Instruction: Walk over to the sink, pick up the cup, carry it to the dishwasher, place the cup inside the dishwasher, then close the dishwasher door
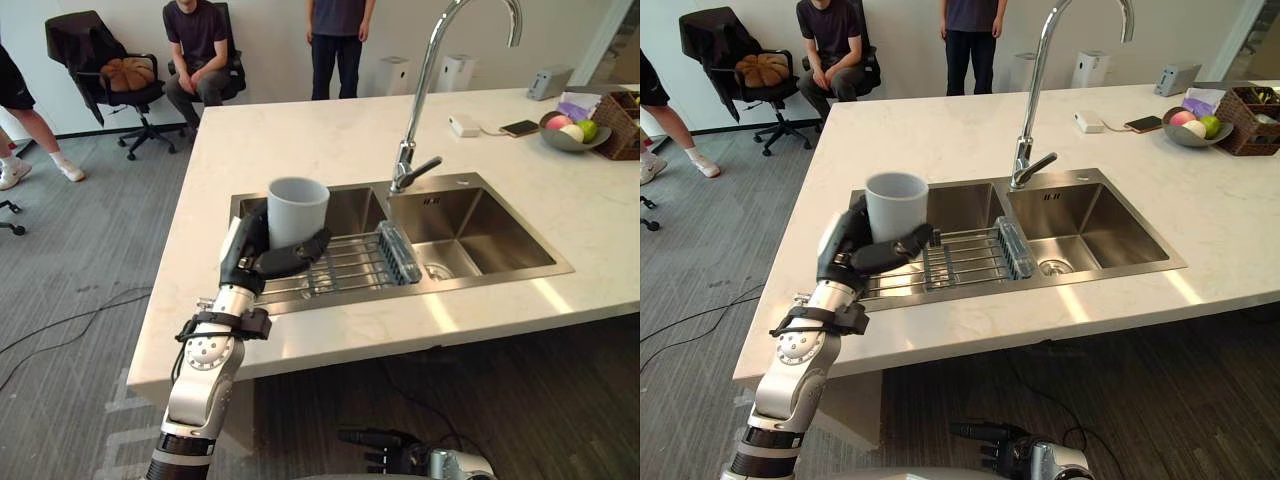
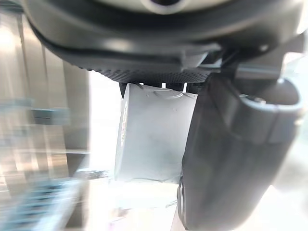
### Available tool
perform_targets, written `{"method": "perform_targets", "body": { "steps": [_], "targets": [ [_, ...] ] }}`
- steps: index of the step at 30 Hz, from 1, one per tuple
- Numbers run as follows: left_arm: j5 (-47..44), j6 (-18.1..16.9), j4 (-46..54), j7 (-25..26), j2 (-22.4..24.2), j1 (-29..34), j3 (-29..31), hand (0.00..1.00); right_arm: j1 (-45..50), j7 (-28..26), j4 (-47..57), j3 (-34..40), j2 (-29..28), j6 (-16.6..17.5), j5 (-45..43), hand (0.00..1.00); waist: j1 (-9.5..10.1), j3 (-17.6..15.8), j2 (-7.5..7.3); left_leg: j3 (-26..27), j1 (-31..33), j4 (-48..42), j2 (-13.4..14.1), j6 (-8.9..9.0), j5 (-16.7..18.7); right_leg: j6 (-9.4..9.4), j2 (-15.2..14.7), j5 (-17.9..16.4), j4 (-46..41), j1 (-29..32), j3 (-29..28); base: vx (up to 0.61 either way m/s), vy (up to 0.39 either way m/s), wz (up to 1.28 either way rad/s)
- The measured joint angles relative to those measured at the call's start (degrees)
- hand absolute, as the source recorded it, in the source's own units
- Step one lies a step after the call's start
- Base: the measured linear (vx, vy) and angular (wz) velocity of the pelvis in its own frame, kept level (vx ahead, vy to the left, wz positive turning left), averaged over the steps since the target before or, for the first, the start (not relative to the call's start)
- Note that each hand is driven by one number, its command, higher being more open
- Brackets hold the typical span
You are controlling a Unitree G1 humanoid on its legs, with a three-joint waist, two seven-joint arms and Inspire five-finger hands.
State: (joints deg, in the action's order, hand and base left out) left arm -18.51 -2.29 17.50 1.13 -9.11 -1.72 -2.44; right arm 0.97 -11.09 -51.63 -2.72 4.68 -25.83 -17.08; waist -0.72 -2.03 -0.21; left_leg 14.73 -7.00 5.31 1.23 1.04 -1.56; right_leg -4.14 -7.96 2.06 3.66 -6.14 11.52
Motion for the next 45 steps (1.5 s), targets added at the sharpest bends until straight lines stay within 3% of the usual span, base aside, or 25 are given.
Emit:
{"method": "perform_targets", "body": {
  "steps": [5,13,17,31,36,39,41,42,43,44,45],
  "targets": [
    [-2.7,-7.7,3.9,5.1,1.5,1.0,2.2,0.00,0.0,-3.2,-0.3,0.1,-1.1,1.4,10.5,1.00,1.05,0.1,-0.14,-1.3,0.5,0.0,-0.3,-0.26,-0.2,-0.03,-0.1,0.0,-0.2,0.0,1.3,0.02,0.006,0.13],
    [1.2,-12.9,5.4,13.7,3.1,3.4,5.2,0.00,-0.7,-6.7,-1.4,0.0,-1.4,0.9,18.0,1.00,2.80,0.2,-0.22,-3.1,0.7,-0.3,-0.9,-0.63,-0.3,0.02,-0.5,-0.2,0.3,-1.2,2.9,0.03,-0.004,0.13],
    [3.0,-13.9,8.0,16.1,3.1,5.4,7.2,0.00,-0.8,-7.8,-1.3,0.1,-1.4,0.7,20.2,1.00,3.12,0.3,-0.22,-3.3,0.7,0.0,-0.9,-0.68,-0.3,0.10,-0.6,-0.3,0.2,-1.3,3.0,-0.04,-0.013,0.02],
    [6.3,-14.3,9.7,17.5,3.5,12.2,12.4,0.00,-1.5,-6.7,-3.7,3.3,-2.1,0.0,23.4,1.00,5.18,0.8,-0.70,-5.0,1.4,-1.0,-0.9,-0.88,-0.1,-0.04,-0.7,-1.2,-0.6,-1.8,4.7,-0.01,-0.008,0.07],
    [6.5,-11.9,9.9,16.5,4.4,15.9,14.9,0.00,-2.5,-7.1,-6.0,5.0,-2.3,1.5,25.8,1.00,6.57,-1.0,-0.89,-13.0,7.5,-10.0,-1.6,-0.88,2.2,0.21,-1.0,-2.3,-0.9,-4.2,12.7,0.00,-0.034,0.80],
    [6.4,-11.8,10.5,15.2,6.9,19.6,16.0,0.00,-2.5,-7.5,-7.1,5.1,-1.5,2.6,26.3,1.00,8.29,-2.7,-0.11,-18.8,8.0,-8.0,-2.6,-0.40,1.4,-0.01,-1.4,-4.5,-3.4,-5.8,20.1,-0.12,-0.053,1.28],
    [6.4,-11.9,11.5,15.0,7.8,21.4,16.2,0.00,-2.6,-7.7,-8.5,6.8,-0.7,3.1,26.3,1.00,9.67,-2.8,-0.12,-13.1,9.1,-6.0,-1.1,-1.80,2.1,0.15,-1.5,-4.6,-3.9,-6.0,24.9,-0.13,-0.033,1.48],
    [6.1,-12.1,11.5,15.0,8.0,21.1,16.3,0.00,-3.4,-7.6,-10.6,9.2,-0.1,3.2,26.2,1.00,9.50,-3.1,-1.68,-3.8,11.2,-9.3,0.6,-4.27,3.6,0.44,-2.7,-4.8,-2.7,-6.2,29.4,-0.06,0.012,1.76],
    [6.0,-12.6,11.5,14.8,8.2,20.8,15.7,0.00,-3.8,-7.3,-11.0,10.6,1.3,3.3,26.1,1.00,9.28,-3.9,-0.66,9.1,15.0,-22.2,5.8,-9.50,6.9,0.83,-3.8,-5.4,-5.1,-6.1,34.0,-0.06,0.038,1.88],
    [6.0,-12.8,11.6,14.1,8.2,20.8,15.1,0.00,-3.6,-6.5,-10.2,11.0,2.6,2.8,26.2,1.00,9.35,-3.8,0.88,17.5,15.2,-30.0,9.8,-13.42,7.6,1.12,-4.4,-6.8,-8.6,-6.3,36.3,-0.03,0.059,1.73],
    [6.0,-12.9,11.5,13.7,8.2,20.3,14.0,0.00,-3.2,-6.1,-8.8,10.6,4.4,2.1,26.2,1.00,9.07,-3.6,3.28,21.7,15.7,-32.2,10.6,-13.02,6.5,1.57,-5.2,-8.8,-14.5,-5.7,38.0,-0.03,0.094,1.85]
  ]
}}
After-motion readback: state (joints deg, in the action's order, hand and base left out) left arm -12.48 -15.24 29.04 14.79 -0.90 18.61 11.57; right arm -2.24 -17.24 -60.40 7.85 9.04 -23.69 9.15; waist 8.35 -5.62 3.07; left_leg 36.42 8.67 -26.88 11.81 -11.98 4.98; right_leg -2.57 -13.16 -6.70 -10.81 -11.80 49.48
